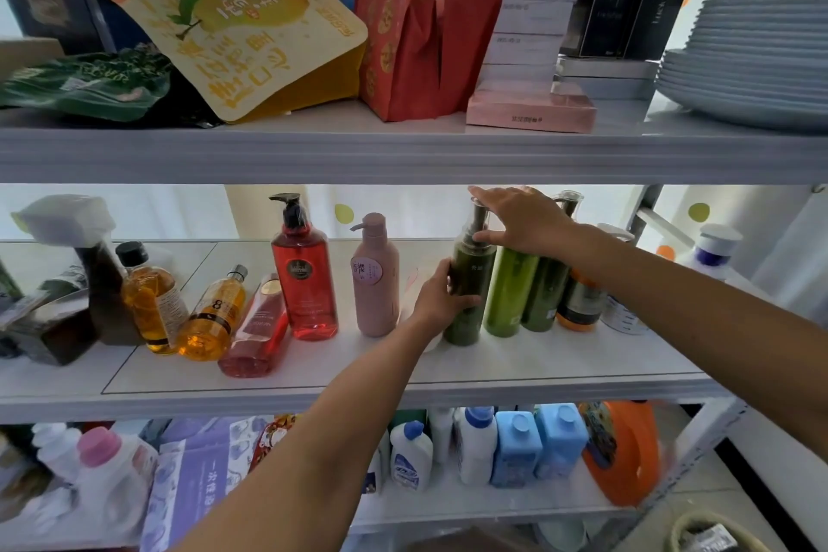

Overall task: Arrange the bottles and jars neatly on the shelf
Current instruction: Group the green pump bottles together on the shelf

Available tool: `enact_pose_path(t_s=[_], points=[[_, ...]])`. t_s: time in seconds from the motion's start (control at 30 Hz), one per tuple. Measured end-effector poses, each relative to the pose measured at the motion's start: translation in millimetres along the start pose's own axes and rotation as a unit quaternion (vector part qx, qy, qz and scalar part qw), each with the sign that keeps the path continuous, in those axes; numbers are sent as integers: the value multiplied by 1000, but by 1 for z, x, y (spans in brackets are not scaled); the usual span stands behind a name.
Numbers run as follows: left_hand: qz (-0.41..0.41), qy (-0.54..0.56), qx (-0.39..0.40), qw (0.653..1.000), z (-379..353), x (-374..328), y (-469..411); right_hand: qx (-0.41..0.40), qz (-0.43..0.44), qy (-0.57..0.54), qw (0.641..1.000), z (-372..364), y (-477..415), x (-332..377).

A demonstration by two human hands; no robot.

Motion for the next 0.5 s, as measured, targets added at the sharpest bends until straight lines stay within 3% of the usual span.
enact_pose_path(t_s=[0.5], points=[[-18,-199,38,979,33,24,23,7,-48,0,999,4,1,24]])
Point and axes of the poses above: each hand's wrist, its own y-axis away from the middle knuckle, its own z-axis out of the back of the hand, x = y × z, the point moved 6 cm from there along -y, towards the middle knuckle, and after that the axes turned 8 degrees about -x, right-handed, at the moved point
